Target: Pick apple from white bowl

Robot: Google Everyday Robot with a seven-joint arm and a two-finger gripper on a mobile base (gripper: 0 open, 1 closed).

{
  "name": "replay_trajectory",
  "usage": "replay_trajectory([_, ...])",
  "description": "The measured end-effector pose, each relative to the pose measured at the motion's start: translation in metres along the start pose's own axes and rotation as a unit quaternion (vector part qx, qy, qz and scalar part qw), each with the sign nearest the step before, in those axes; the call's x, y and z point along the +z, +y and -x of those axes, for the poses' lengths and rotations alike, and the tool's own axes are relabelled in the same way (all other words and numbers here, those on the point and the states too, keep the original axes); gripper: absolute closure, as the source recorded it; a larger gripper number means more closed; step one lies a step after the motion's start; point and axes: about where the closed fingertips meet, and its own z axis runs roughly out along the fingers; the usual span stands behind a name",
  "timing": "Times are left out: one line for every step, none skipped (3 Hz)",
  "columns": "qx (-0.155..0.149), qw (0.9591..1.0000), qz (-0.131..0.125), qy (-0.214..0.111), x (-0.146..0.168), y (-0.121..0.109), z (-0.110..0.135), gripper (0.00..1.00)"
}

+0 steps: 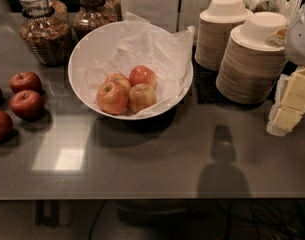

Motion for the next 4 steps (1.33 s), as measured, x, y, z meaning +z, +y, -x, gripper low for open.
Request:
replay_trajectory([0.0,1.0,0.0,0.0,0.0,0.0,0.0,0.0])
replay_trajectory([-0.008,1.0,0.001,-0.003,0.002,0.003,0.006,0.0])
replay_trajectory([-0.041,0.9991,-0.001,-0.012,0.003,0.014,0.031,0.0])
replay_trajectory([-0.043,0.999,-0.001,-0.012,0.004,0.014,0.032,0.0])
